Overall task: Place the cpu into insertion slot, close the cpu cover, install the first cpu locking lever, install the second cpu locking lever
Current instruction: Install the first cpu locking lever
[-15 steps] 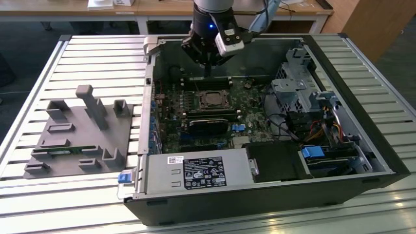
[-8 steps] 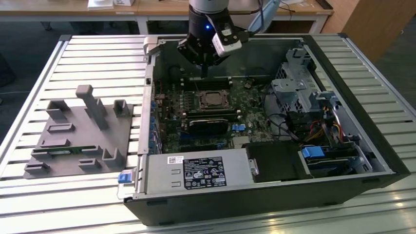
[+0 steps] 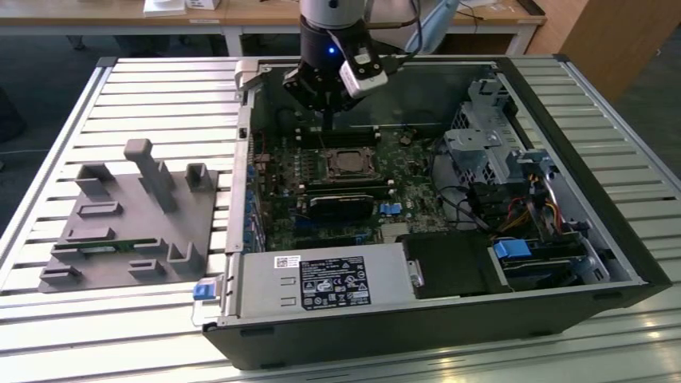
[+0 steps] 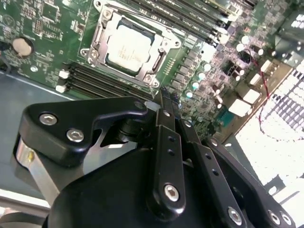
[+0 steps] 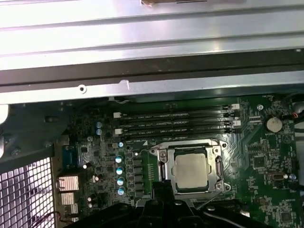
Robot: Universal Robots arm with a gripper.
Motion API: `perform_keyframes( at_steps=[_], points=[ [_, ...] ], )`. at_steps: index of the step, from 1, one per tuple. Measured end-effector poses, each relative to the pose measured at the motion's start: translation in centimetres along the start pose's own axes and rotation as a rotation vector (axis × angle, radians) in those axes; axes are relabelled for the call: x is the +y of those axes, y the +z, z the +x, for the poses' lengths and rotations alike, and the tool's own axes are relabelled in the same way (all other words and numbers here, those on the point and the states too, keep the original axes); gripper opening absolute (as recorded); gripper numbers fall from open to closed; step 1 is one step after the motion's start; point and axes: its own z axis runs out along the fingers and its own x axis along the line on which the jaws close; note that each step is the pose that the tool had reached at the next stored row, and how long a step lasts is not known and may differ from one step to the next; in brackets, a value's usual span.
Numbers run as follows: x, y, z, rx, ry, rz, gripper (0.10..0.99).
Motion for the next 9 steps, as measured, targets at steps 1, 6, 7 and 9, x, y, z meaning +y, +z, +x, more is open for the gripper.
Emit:
perform_keyframes(
  at_steps=[1,6,7,9],
  points=[
    [-0.01,0.12,0.00,0.0006,-0.015,0.000,0.106],
    [-0.09,0.46,0.90,-0.0068,-0.028,0.000,0.106],
    [-0.12,0.51,1.18,-0.0093,-0.028,-0.001,0.106],
    [-0.15,0.65,1.62,-0.0129,-0.028,-0.001,0.106]
  ],
)
